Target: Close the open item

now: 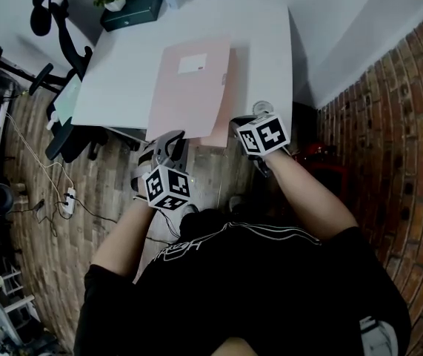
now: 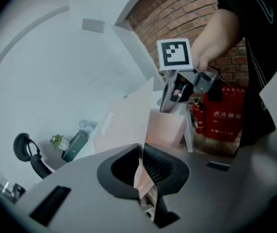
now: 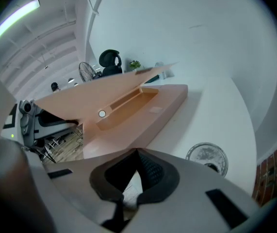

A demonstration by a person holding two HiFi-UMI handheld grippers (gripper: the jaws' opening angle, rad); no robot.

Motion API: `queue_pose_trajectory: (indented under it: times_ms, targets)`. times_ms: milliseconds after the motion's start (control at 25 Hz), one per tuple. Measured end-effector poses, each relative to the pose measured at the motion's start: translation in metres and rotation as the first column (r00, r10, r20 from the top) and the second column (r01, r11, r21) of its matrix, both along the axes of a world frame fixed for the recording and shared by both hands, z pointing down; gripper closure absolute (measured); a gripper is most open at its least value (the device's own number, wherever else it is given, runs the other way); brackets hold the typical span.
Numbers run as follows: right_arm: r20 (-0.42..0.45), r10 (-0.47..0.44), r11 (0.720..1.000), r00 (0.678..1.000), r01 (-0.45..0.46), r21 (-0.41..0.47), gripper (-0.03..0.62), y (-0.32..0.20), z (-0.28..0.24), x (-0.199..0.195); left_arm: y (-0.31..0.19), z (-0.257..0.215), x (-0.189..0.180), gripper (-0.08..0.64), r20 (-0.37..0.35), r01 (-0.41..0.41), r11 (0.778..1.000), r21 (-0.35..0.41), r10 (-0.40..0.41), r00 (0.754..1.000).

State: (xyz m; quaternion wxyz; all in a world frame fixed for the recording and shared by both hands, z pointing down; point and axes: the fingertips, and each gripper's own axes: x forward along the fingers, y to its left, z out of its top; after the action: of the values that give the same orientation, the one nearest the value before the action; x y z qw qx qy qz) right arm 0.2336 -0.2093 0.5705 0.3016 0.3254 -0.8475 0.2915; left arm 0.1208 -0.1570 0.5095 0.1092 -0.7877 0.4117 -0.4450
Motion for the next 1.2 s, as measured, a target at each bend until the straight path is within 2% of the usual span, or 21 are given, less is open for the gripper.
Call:
queue_pose_trajectory:
  times_ms: [120,280,360,480,600,680,800,880,1040,1200]
  targets:
    - [0.002,-0.005,1.000,1.000,0.005,-0.009,0.591,-0.001,0.001,-0.001,0.001,0.017,0.005,0.517,0.129,-0.052,0.998,-0.023,0.055,0.990]
    - [-0.005,-0.012,1.000,1.000,0.012,-0.021,0.591,0.001,0.001,-0.002,0.004,0.036,0.007,0.514,0.253,-0.123,0.987,-0.107,0.147,0.956]
    - [-0.002,-0.010,1.000,1.000,0.010,-0.026,0.591,0.001,0.002,-0.003,0.006,0.043,0.008,0.512,0.299,-0.156,0.975,-0.157,0.197,0.934]
    - [0.019,0.005,0.999,1.000,-0.004,-0.036,0.591,0.000,0.003,-0.002,0.007,0.045,0.009,0.506,0.328,-0.192,0.956,-0.222,0.259,0.909]
    - [0.025,0.012,0.999,1.000,-0.011,-0.039,0.591,-0.001,0.004,0.000,0.007,0.045,0.011,0.494,0.332,-0.219,0.938,-0.269,0.304,0.893]
    - [0.023,0.009,0.999,1.000,-0.008,-0.033,0.591,0.000,0.004,0.000,0.009,0.045,0.011,0.489,0.310,-0.228,0.925,-0.303,0.322,0.894]
    - [0.016,0.001,1.000,1.000,-0.001,-0.022,0.591,0.000,0.004,-0.001,0.013,0.046,0.011,0.477,0.280,-0.253,0.896,-0.366,0.365,0.888]
    - [0.016,-0.005,1.000,1.000,0.005,-0.021,0.591,0.000,0.003,-0.001,0.016,0.047,0.012,0.477,0.262,-0.270,0.871,-0.411,0.396,0.880]
    - [0.028,-0.015,1.000,0.999,0.016,-0.020,0.591,-0.001,0.002,-0.002,0.020,0.048,0.014,0.468,0.187,-0.297,0.806,-0.512,0.442,0.877]
    - [0.033,-0.021,1.000,0.999,0.022,-0.022,0.591,-0.001,0.000,-0.003,0.020,0.047,0.014,0.457,0.133,-0.287,0.758,-0.585,0.439,0.888]
